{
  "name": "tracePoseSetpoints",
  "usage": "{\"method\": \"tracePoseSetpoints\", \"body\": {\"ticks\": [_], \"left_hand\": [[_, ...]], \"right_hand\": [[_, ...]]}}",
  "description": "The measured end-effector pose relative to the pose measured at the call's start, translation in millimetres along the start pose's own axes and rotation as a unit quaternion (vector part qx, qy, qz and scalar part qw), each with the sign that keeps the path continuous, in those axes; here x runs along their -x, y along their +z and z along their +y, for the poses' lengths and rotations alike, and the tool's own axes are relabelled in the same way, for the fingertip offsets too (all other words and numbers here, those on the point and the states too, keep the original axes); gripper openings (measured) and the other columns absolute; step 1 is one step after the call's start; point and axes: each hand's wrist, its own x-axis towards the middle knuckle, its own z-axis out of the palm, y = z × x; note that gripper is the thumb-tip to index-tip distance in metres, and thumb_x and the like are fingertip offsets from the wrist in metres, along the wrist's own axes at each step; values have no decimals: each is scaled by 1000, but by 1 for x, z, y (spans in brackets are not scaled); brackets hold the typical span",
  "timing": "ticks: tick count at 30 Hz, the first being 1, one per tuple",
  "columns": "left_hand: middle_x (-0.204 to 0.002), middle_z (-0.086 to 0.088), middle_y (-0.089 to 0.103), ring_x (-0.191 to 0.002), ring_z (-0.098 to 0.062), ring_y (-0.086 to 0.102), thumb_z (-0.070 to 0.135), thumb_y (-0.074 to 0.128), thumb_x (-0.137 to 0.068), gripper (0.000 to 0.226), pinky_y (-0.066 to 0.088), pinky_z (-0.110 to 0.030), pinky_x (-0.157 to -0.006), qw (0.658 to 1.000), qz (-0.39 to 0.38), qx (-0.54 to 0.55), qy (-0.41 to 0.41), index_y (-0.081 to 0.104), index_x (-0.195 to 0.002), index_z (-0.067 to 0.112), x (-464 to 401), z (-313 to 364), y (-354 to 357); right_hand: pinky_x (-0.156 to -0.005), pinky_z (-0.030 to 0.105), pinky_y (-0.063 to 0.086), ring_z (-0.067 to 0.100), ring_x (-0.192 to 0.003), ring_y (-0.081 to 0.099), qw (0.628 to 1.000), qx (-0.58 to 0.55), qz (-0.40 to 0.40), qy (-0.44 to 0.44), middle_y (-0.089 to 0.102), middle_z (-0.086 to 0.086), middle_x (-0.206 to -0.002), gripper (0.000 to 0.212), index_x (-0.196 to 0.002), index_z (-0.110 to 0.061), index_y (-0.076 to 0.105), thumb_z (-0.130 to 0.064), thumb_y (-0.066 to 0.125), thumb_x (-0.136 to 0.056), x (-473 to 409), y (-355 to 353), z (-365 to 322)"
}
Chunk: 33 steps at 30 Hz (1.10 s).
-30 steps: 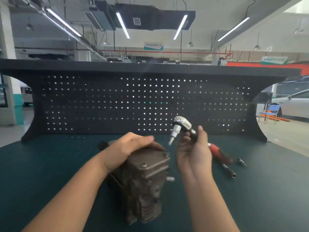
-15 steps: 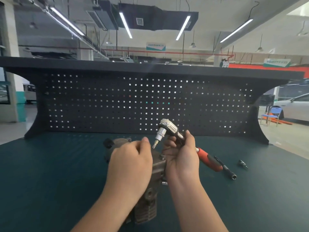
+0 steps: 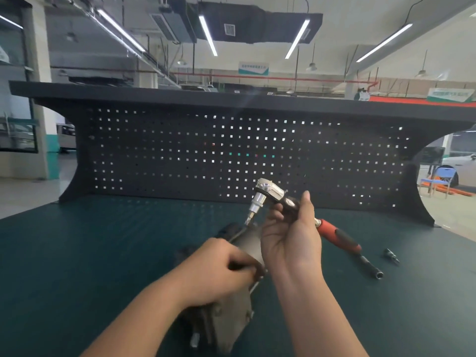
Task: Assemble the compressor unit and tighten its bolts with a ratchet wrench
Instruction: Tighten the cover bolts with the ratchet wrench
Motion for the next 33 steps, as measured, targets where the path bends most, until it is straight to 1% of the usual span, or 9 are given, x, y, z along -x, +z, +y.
{"method": "tracePoseSetpoints", "body": {"ticks": [2,4,7,11,14,19,24,28,33], "left_hand": [[-100,3,74,-95,-3,64,21,58,-88,24,51,-27,-91,996,81,-1,41,77,-102,25,-8,-2,12],[-139,9,55,-132,0,41,15,52,-98,36,26,-25,-117,986,160,-45,28,60,-133,19,-16,0,9],[-160,12,19,-147,-5,12,50,51,-94,69,9,-37,-123,989,72,-119,-49,24,-154,27,-16,-4,7],[-158,25,-12,-148,-10,-7,86,55,-57,112,2,-48,-122,960,-147,-206,-119,-5,-146,54,3,-6,15],[-157,28,-16,-146,-3,-18,83,58,-59,108,-10,-50,-119,942,-166,-274,-98,0,-146,56,15,-18,9],[-131,55,-26,-111,33,-36,94,52,-53,90,-13,-26,-111,958,-141,-246,-51,-3,-122,81,36,-29,-2],[-138,53,-12,-133,22,-21,100,35,-54,89,-22,-20,-110,959,-16,-282,-9,0,-131,71,47,-44,10],[-144,36,18,-140,7,15,84,47,-60,92,0,-24,-115,955,63,-288,20,29,-142,46,46,-47,17],[-122,9,65,-115,-16,62,65,56,-58,74,32,-32,-98,927,143,-334,90,66,-115,19,46,-43,25]], "right_hand": [[-39,14,40,8,-45,52,1000,1,15,-20,59,-3,-56,20,-83,-11,53,-24,56,-97,-2,0,-4],[-42,13,41,7,-46,54,998,-12,21,-60,60,-3,-55,20,-82,-10,53,-22,54,-98,-6,0,-20],[-43,12,42,6,-44,55,993,-36,6,-111,60,-3,-53,23,-77,-10,53,-20,53,-98,-12,-1,-45],[-42,12,41,7,-42,54,994,-47,8,-103,60,-2,-53,24,-77,-9,52,-19,52,-99,-20,-10,-53],[-40,15,40,8,-41,52,996,-25,38,-79,58,-3,-53,24,-76,-10,51,-18,52,-98,-30,-18,-47],[-53,25,41,17,-43,43,963,179,203,-13,48,-1,-56,35,-60,-19,38,-27,51,-91,-53,-51,-32],[-53,27,43,20,-60,49,945,255,184,93,64,3,-93,11,-93,-15,53,-25,48,-93,-59,-73,-18],[-46,22,41,18,-42,52,955,220,159,116,42,-2,-43,23,-73,-17,36,-16,48,-92,-61,-81,-8],[-46,23,38,15,-34,50,951,242,160,101,36,-5,-38,27,-68,-17,37,-14,50,-91,-57,-85,-7]]}}
